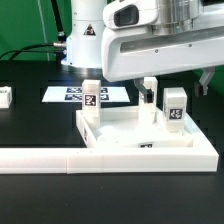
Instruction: Assemble square table
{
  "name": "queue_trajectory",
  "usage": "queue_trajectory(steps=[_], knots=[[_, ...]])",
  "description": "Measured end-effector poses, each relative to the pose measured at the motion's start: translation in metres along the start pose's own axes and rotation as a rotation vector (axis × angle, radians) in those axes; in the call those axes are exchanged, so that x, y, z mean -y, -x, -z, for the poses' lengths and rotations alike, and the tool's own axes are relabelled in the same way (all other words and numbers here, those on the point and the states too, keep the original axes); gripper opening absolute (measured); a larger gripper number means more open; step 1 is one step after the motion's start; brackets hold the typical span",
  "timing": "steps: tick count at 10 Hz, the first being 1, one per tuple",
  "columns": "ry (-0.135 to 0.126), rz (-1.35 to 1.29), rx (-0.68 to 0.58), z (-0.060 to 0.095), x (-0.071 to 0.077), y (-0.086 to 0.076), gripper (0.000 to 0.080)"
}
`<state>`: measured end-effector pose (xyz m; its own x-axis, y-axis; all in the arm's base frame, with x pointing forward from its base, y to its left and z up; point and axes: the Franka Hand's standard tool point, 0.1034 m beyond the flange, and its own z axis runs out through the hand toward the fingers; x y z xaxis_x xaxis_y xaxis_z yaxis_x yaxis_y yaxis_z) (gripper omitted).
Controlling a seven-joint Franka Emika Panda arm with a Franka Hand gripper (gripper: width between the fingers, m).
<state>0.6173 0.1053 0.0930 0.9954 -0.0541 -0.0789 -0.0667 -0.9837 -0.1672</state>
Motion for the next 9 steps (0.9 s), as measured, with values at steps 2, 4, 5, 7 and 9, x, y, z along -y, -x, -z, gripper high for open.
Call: queue_trajectory(steps=[2, 4, 5, 7, 9], knots=[[0.000, 0.005, -0.001, -0.0015, 0.0031, 0.0011, 0.0648], [0.000, 0.014, 0.000, -0.0028, 0.0084, 0.0024, 0.0648], [0.001, 0.014, 0.000, -0.0030, 0.0067, 0.0018, 0.0553], [0.000, 0.012, 0.001, -0.0032, 0.0064, 0.0018, 0.0416], [0.000, 0.010, 0.000, -0.0031, 0.0054, 0.0016, 0.0297]])
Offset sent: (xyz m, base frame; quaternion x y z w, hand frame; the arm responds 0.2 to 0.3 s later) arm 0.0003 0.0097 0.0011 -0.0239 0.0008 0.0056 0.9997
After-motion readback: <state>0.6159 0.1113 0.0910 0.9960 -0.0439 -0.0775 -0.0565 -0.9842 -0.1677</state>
